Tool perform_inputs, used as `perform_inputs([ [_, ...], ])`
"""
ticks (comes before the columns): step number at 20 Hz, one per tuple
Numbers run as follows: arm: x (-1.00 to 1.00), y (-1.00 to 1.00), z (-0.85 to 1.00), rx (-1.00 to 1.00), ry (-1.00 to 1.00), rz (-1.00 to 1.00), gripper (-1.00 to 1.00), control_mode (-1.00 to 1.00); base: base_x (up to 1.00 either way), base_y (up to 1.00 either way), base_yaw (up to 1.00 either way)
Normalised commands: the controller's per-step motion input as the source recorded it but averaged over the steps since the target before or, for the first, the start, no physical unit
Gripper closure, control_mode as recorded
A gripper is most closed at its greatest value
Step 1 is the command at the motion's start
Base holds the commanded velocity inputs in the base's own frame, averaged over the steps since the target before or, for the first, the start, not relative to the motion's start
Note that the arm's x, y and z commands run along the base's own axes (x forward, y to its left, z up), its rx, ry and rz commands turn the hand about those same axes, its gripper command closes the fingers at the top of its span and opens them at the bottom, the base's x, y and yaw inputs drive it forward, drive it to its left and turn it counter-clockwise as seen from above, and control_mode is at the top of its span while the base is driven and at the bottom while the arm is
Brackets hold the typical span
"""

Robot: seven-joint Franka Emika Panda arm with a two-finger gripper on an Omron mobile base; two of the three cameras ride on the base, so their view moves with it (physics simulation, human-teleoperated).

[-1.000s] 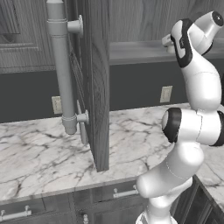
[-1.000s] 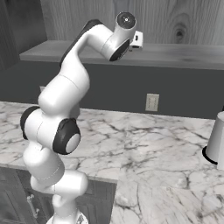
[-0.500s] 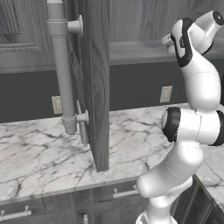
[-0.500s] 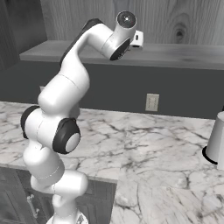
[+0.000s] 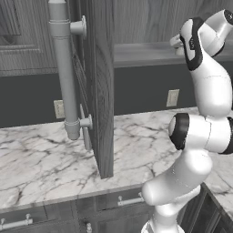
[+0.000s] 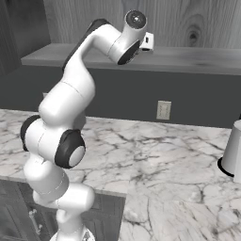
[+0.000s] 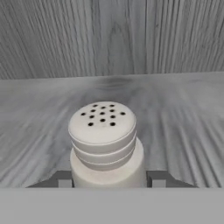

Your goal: Retrieve the bottle and the shaker from the cabinet and place them next to the mixing bowl on the counter. Then add garlic from the fridge to the mixing bowl.

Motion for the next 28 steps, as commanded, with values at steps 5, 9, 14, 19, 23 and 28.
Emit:
perform_inputs([
  [5, -1.00, 0.20, -0.04, 0.00, -0.09, 0.00, 1.00, -1.00, 0.00, 0.00, 0.00],
  [9, -1.00, 0.33, -0.01, 0.00, -0.02, -0.06, 1.00, -1.00, 0.00, 0.00, 0.00],
  [14, -1.00, 0.34, -0.11, -0.01, 0.00, -0.18, 1.00, -1.00, 0.00, 0.00, 0.00],
  [19, -0.97, 0.68, -0.05, 0.00, 0.00, -0.25, 1.00, -1.00, 0.00, 0.00, 0.00],
  [23, -0.88, 0.74, -0.12, 0.01, 0.00, -0.25, 1.00, -1.00, 0.00, 0.00, 0.00],
  [28, -0.99, 0.28, 0.00, 0.09, -0.03, -0.13, 1.00, -1.00, 0.00, 0.00, 0.00],
])
